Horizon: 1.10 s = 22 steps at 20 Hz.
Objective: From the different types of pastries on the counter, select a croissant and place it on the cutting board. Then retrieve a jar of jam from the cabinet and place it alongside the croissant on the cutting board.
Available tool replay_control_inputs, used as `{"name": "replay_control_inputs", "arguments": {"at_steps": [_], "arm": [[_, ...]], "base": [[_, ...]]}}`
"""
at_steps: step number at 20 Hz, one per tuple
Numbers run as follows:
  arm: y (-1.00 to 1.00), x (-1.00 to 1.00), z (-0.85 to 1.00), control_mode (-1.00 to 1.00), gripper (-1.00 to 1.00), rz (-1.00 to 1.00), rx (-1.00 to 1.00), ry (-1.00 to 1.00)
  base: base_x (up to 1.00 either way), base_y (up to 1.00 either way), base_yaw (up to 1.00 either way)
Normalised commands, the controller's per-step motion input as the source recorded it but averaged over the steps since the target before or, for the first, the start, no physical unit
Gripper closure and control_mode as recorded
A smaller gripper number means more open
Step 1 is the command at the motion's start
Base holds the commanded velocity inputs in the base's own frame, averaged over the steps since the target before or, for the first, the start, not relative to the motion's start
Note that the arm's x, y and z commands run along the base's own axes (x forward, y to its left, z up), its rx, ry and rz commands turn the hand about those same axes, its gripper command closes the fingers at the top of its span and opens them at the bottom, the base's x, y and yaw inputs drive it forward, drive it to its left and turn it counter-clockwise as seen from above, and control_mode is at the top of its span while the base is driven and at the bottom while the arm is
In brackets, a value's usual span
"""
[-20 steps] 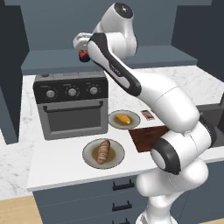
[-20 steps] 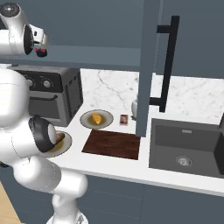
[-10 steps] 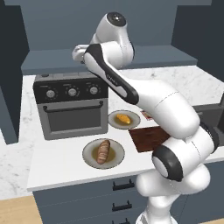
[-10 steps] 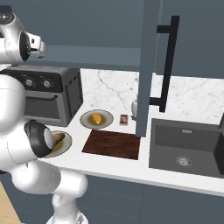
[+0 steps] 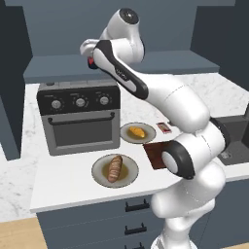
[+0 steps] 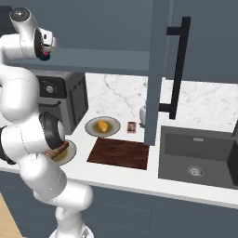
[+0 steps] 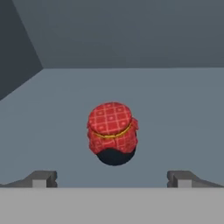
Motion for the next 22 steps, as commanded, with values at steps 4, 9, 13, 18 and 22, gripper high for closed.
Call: {"name": "replay_control_inputs", "arguments": {"at_steps": [4,9,13,18,22], "arm": [[0.06,0.09,-0.08,-1.00,-1.00,0.00,0.00,0.01],[0.03,0.40,-0.17,-1.00,-1.00,0.00,-0.02,0.07],[0.02,0.00,0.00,-1.00,-1.00,0.00,0.00,0.00],[0.03,0.01,0.00,-1.00,-1.00,0.00,0.00,0.00],[0.11,0.23,0.00,-1.00,-1.00,0.00,0.00,0.00]], "base": [[0.00,0.00,0.00],[0.00,0.00,0.00],[0.00,0.00,0.00],[0.00,0.00,0.00],[0.00,0.00,0.00]]}}
